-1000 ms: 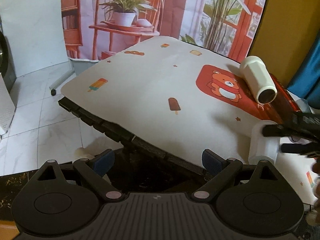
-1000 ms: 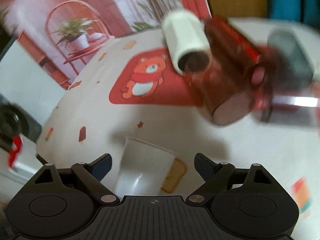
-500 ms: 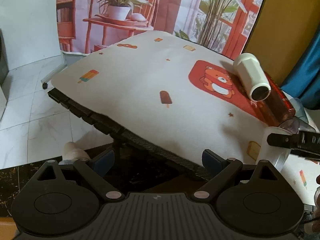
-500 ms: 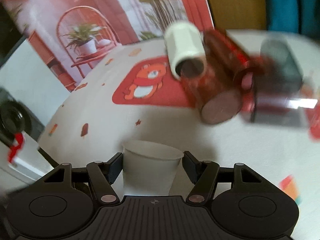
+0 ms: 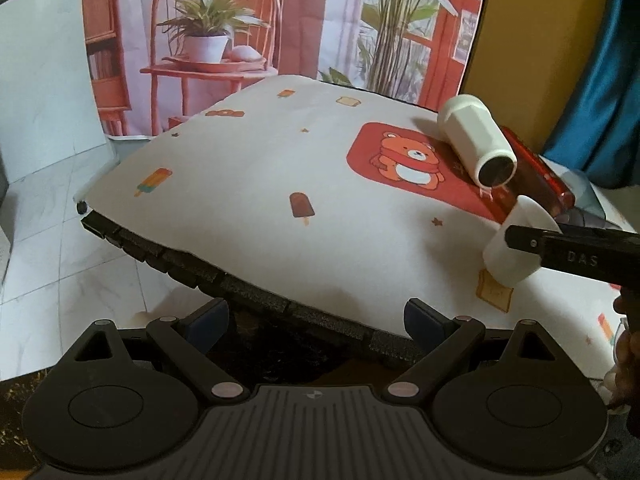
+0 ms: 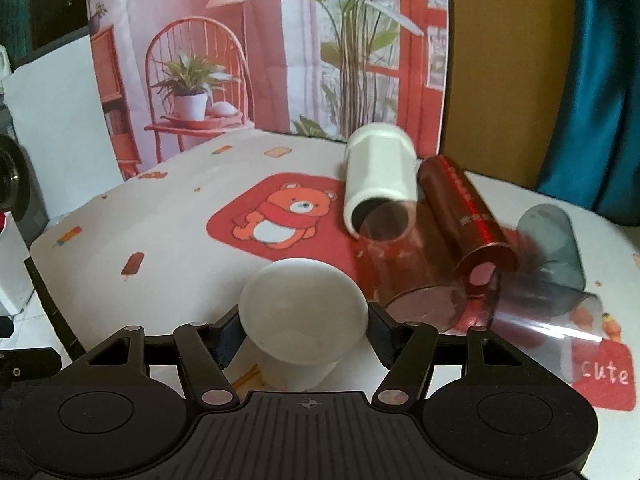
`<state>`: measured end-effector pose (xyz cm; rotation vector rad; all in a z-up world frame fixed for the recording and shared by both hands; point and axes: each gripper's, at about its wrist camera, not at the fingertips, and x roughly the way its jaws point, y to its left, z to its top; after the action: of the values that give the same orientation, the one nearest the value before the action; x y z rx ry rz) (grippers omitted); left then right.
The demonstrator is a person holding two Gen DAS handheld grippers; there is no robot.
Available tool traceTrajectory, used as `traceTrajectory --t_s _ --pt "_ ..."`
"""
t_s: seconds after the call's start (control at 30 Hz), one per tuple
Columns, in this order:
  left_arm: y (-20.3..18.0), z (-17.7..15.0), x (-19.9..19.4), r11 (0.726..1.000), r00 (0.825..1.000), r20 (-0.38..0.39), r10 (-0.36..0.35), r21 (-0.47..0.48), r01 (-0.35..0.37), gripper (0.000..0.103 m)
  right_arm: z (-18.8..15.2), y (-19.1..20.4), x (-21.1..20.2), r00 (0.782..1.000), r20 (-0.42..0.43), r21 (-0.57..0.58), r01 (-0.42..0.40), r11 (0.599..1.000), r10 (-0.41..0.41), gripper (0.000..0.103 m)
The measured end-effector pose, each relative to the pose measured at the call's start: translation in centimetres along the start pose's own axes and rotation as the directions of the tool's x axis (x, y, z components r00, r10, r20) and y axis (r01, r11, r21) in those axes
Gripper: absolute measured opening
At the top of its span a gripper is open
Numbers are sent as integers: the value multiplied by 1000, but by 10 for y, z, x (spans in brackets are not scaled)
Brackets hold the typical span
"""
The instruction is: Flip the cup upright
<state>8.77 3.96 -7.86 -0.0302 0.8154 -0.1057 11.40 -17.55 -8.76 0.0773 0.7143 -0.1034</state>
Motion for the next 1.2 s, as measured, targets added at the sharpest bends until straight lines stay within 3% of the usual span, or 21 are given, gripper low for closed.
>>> traceTrajectory --t_s 0.07,0.2,0.3,0.53,0.6,0.83,1.07,1.2 --pt "2 0 1 1000 1000 -7 4 -7 -4 96 -1 1 -2 1000 -5 0 0 1000 0 63" --pt "6 0 2 1000 1000 -17 2 -29 -3 96 -1 -4 -14 1000 10 26 4 1000 -4 85" --pt "5 1 1 1000 1000 -22 -12 -25 12 96 -1 -14 -23 1000 -22 72 5 997 -4 90" --pt "-1 7 -9 999 999 0 42 15 -42 97 0 -29 -61 998 -51 128 35 991 -29 94" --pt "-2 10 -13 998 999 0 53 24 -53 97 -1 -32 -76 998 -45 133 49 990 -43 103" --pt "-5 24 -47 998 998 37 42 40 -43 103 -4 -35 -122 994 -55 145 103 984 -96 103" --pt "-19 27 -87 986 995 67 72 147 -81 103 -10 -25 -166 994 -22 162 108 981 -106 103" --pt "-22 26 -112 982 994 90 55 175 -70 103 -17 -20 -187 994 -3 181 110 977 -111 103"
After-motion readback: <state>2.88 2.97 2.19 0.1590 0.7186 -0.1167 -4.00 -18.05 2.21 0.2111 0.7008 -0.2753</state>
